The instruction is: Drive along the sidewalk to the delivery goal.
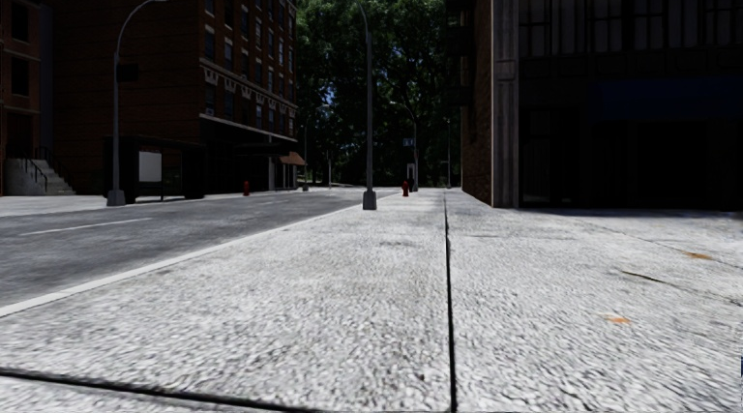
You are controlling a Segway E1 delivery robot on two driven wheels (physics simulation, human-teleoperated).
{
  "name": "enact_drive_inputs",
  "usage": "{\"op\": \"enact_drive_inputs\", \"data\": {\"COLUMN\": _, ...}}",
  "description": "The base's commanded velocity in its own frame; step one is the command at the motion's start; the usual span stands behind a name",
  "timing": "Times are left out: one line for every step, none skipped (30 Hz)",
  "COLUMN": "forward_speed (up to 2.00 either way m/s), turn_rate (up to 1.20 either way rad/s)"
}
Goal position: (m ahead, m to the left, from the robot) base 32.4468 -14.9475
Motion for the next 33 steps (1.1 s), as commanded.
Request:
{"op": "enact_drive_inputs", "data": {"forward_speed": 2.00, "turn_rate": 0.00}}
{"op": "enact_drive_inputs", "data": {"forward_speed": 2.00, "turn_rate": 0.00}}
{"op": "enact_drive_inputs", "data": {"forward_speed": 2.00, "turn_rate": 0.00}}
{"op": "enact_drive_inputs", "data": {"forward_speed": 2.00, "turn_rate": 0.00}}
{"op": "enact_drive_inputs", "data": {"forward_speed": 2.00, "turn_rate": 0.00}}
{"op": "enact_drive_inputs", "data": {"forward_speed": 2.00, "turn_rate": 0.00}}
{"op": "enact_drive_inputs", "data": {"forward_speed": 2.00, "turn_rate": 0.00}}
{"op": "enact_drive_inputs", "data": {"forward_speed": 2.00, "turn_rate": -0.04}}
{"op": "enact_drive_inputs", "data": {"forward_speed": 2.00, "turn_rate": -0.07}}
{"op": "enact_drive_inputs", "data": {"forward_speed": 2.00, "turn_rate": -0.11}}
{"op": "enact_drive_inputs", "data": {"forward_speed": 2.00, "turn_rate": -0.11}}
{"op": "enact_drive_inputs", "data": {"forward_speed": 2.00, "turn_rate": -0.19}}
{"op": "enact_drive_inputs", "data": {"forward_speed": 2.00, "turn_rate": -0.23}}
{"op": "enact_drive_inputs", "data": {"forward_speed": 2.00, "turn_rate": -0.24}}
{"op": "enact_drive_inputs", "data": {"forward_speed": 2.00, "turn_rate": -0.24}}
{"op": "enact_drive_inputs", "data": {"forward_speed": 2.00, "turn_rate": -0.25}}
{"op": "enact_drive_inputs", "data": {"forward_speed": 2.00, "turn_rate": -0.25}}
{"op": "enact_drive_inputs", "data": {"forward_speed": 2.00, "turn_rate": -0.25}}
{"op": "enact_drive_inputs", "data": {"forward_speed": 2.00, "turn_rate": -0.25}}
{"op": "enact_drive_inputs", "data": {"forward_speed": 2.00, "turn_rate": -0.25}}
{"op": "enact_drive_inputs", "data": {"forward_speed": 2.00, "turn_rate": -0.25}}
{"op": "enact_drive_inputs", "data": {"forward_speed": 2.00, "turn_rate": -0.25}}
{"op": "enact_drive_inputs", "data": {"forward_speed": 2.00, "turn_rate": -0.25}}
{"op": "enact_drive_inputs", "data": {"forward_speed": 2.00, "turn_rate": -0.25}}
{"op": "enact_drive_inputs", "data": {"forward_speed": 2.00, "turn_rate": -0.25}}
{"op": "enact_drive_inputs", "data": {"forward_speed": 2.00, "turn_rate": -0.25}}
{"op": "enact_drive_inputs", "data": {"forward_speed": 2.00, "turn_rate": -0.25}}
{"op": "enact_drive_inputs", "data": {"forward_speed": 2.00, "turn_rate": -0.25}}
{"op": "enact_drive_inputs", "data": {"forward_speed": 2.00, "turn_rate": -0.25}}
{"op": "enact_drive_inputs", "data": {"forward_speed": 2.00, "turn_rate": -0.25}}
{"op": "enact_drive_inputs", "data": {"forward_speed": 2.00, "turn_rate": -0.25}}
{"op": "enact_drive_inputs", "data": {"forward_speed": 2.00, "turn_rate": -0.25}}
{"op": "enact_drive_inputs", "data": {"forward_speed": 2.00, "turn_rate": -0.25}}
